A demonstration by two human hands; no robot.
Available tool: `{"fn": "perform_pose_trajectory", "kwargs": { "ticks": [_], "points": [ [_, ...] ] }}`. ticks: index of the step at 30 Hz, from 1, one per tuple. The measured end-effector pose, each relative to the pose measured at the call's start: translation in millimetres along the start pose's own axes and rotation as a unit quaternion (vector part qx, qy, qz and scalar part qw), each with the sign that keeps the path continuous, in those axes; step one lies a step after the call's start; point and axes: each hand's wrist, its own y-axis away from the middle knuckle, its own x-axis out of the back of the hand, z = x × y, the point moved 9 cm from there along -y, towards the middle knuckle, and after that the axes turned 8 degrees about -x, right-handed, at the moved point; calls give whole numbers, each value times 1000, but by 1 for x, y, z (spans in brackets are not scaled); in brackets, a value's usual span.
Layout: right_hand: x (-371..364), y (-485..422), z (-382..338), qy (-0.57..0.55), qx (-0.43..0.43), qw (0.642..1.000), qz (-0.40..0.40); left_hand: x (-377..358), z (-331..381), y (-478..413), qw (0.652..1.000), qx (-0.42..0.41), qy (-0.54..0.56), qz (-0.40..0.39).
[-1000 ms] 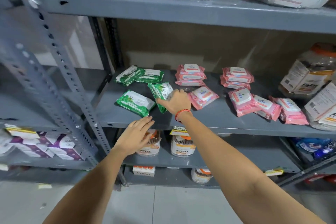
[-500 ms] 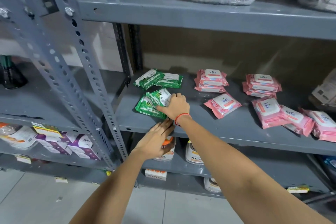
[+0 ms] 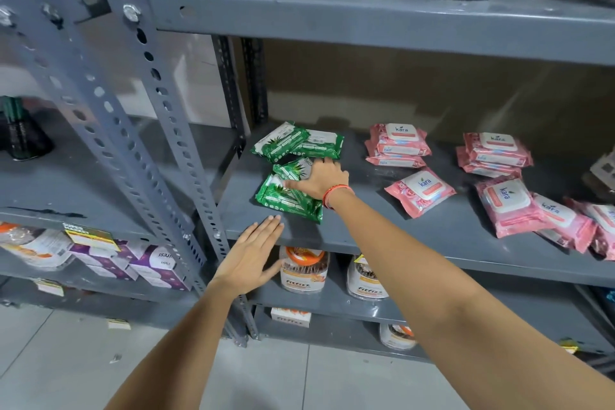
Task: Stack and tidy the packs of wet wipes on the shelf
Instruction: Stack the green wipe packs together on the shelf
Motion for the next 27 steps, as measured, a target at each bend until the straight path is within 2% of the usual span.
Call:
{"fn": "perform_pose_trajectory", "kwargs": {
  "ticks": [4, 12, 22, 27],
  "points": [
    [-1, -6, -7, 23, 17, 1000, -9, 5, -7, 0, 999, 30, 13, 16],
    [-14, -15, -30, 62, 139, 984, -95, 4, -9, -2, 998, 45, 33, 36],
    [-21, -5, -48, 68, 214, 969, -100, -1, -10, 0, 998, 39, 35, 21],
    [-24, 1, -50, 121, 205, 968, -79, -2, -11, 0, 998, 42, 42, 25]
  ]
}}
